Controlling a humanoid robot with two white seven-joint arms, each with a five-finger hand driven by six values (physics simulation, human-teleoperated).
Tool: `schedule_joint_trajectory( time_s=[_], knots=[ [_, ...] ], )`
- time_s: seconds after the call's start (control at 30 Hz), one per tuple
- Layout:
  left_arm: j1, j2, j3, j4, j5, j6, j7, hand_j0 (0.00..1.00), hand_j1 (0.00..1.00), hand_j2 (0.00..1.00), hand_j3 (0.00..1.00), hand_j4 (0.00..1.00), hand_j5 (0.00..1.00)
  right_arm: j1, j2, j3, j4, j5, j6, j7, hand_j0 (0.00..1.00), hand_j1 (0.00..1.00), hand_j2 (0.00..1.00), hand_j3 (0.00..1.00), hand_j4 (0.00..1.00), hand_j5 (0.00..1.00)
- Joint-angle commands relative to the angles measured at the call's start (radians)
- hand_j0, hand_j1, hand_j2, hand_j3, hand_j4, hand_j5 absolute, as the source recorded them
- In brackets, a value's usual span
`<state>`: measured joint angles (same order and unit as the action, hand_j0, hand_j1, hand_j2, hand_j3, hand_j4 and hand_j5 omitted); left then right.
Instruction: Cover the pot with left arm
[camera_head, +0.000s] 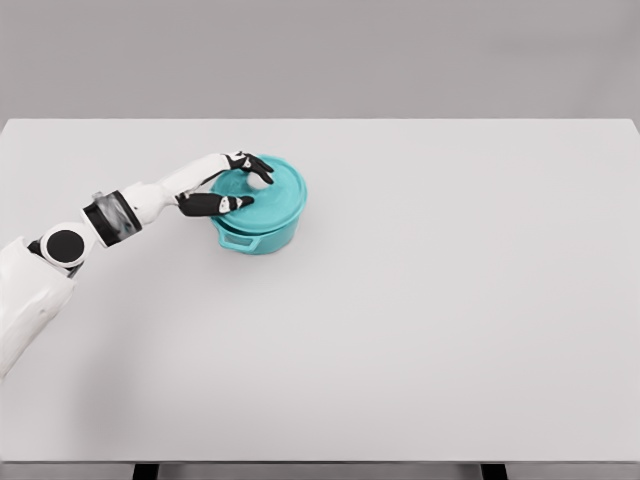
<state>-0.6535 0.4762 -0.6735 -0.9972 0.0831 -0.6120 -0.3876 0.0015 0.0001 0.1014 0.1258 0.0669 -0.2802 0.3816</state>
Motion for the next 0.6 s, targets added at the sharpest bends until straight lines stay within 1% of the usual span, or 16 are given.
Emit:
schedule_joint_trajectory(
  time_s=[0.0,0.33,0.47,0.57],
  knots=[
    [0.0,0.002,0.002,-0.003,0.004,0.001,-0.002,0.65,0.65,0.65,0.65,0.65,0.65,0.0,0.0,0.0,0.0,0.001,0.0,0.0,1.0,1.0,1.0,1.0,1.0,1.0],
    [0.0,0.041,0.002,-0.003,0.006,0.001,0.0,0.65,0.65,0.65,0.65,0.65,0.65,0.0,0.0,0.0,0.002,0.001,0.0,0.0,1.0,1.0,1.0,1.0,1.0,1.0],
    [0.002,0.041,-0.001,-0.006,0.014,0.001,0.0,0.65,0.65,0.65,0.65,0.65,0.65,0.0,0.0,0.0,0.0,0.001,0.0,0.0,1.0,1.0,1.0,1.0,1.0,1.0],
    [0.003,0.041,-0.001,-0.032,0.021,0.001,-0.002,0.65,0.65,0.65,0.65,0.65,0.65,0.0,0.0,0.0,0.0,0.001,0.0,0.0,1.0,1.0,1.0,1.0,1.0,1.0]
  ],
)
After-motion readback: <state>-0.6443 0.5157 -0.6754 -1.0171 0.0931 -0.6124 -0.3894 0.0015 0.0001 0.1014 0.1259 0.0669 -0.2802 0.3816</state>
